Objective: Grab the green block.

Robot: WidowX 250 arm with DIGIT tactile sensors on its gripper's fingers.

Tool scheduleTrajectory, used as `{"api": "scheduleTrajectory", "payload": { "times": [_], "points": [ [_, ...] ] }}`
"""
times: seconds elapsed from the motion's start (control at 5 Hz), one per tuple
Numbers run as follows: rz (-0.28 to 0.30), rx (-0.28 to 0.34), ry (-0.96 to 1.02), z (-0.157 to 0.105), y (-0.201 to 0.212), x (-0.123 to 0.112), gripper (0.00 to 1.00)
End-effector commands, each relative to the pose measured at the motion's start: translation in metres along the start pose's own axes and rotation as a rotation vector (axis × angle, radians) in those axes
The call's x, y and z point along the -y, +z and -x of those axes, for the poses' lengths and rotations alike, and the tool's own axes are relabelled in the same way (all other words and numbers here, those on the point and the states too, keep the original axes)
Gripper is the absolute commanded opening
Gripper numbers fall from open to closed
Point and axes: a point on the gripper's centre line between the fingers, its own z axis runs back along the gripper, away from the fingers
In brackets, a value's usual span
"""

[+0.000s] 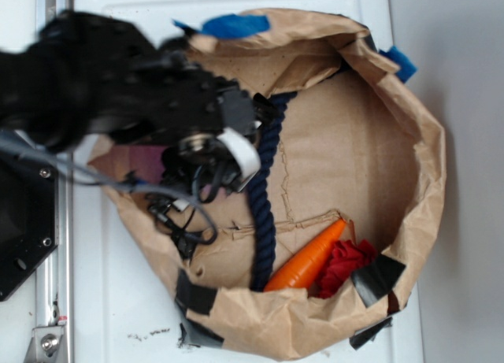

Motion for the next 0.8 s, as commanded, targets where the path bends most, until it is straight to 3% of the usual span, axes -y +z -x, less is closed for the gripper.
{"api": "scheduleTrajectory", "payload": {
  "times": [0.0, 0.2, 0.4, 0.6],
  "points": [
    [-0.002, 0.079, 0.016, 0.007, 0.004, -0.005, 0.0],
    [-0.009, 0.075, 0.009, 0.007, 0.005, -0.007, 0.0],
    [-0.011, 0.08, 0.006, 0.007, 0.01, -0.009, 0.15],
    [0.014, 0.144, 0.009, 0.011, 0.038, -0.024, 1.0]
  ]
}}
